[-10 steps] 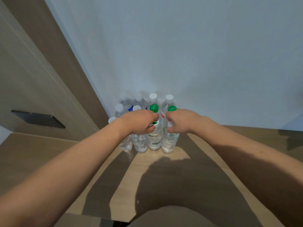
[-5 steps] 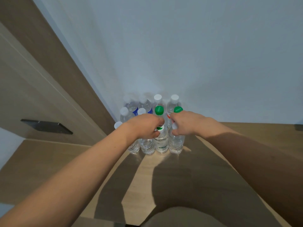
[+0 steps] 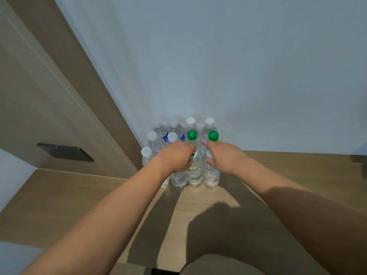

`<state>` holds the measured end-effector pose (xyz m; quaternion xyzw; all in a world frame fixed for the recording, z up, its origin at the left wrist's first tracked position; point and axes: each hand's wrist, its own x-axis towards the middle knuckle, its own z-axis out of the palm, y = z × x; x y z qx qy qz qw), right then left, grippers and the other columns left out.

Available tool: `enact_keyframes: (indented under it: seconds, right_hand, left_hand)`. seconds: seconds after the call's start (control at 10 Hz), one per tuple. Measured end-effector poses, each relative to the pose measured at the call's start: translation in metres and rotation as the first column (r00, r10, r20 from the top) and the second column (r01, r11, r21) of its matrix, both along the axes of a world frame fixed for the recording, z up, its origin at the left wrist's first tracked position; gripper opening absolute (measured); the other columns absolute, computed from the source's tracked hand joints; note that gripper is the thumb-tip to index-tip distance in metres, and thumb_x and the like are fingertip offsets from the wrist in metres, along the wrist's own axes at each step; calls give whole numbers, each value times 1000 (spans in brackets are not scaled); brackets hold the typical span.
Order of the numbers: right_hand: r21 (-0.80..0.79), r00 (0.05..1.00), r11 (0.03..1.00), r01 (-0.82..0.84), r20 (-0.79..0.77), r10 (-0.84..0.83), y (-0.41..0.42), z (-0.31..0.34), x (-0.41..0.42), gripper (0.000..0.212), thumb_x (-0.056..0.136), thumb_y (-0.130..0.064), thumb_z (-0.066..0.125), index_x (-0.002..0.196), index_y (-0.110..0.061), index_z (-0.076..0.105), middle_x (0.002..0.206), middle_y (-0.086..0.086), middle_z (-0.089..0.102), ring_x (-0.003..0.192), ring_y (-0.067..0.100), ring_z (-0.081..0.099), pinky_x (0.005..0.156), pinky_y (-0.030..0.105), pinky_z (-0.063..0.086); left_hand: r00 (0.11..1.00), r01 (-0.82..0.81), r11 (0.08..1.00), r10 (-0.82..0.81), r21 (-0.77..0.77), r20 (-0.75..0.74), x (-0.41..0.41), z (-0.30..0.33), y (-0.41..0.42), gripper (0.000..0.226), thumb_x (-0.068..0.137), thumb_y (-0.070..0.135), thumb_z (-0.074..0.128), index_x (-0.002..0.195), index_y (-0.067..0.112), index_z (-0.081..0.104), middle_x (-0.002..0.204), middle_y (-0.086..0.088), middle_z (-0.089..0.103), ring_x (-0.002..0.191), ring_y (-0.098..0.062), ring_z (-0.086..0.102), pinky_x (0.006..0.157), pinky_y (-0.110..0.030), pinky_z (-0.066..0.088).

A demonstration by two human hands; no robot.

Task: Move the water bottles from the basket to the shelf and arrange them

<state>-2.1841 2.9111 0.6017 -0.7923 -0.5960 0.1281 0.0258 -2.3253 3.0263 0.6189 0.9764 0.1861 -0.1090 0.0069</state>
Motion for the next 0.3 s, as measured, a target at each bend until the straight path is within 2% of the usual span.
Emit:
enact_keyframes:
  seconds: [0.1, 0.2, 0.3]
  right_hand:
    - [72, 997, 997, 2, 73, -7, -10, 0, -6, 53, 94, -38, 52, 138, -14, 38, 121, 12, 54, 101, 33, 59, 82, 41, 50]
    - [213, 998, 977, -2, 67, -13, -19, 1, -10, 60, 93, -41, 53, 144, -14, 35, 130, 11, 51, 109, 32, 55, 89, 41, 48]
    - [260, 998, 966, -3, 60, -13, -23, 3, -15, 62, 92, -39, 56, 145, -12, 37, 135, 11, 49, 117, 31, 51, 95, 41, 45]
  left_hand:
    - [995, -32, 998, 26, 56, 95, -11, -9, -8, 35, 93, 31, 55, 123, 11, 52, 119, -8, 57, 105, -27, 55, 82, -39, 48]
    - [968, -81, 996, 71, 33, 240, -25, -15, -12, 54, 94, 37, 58, 139, 11, 42, 132, -7, 53, 116, -25, 52, 92, -37, 46]
    - [938, -140, 990, 125, 22, 324, -35, -15, -14, 63, 94, 40, 57, 146, 11, 36, 140, -6, 48, 124, -25, 49, 98, -37, 44]
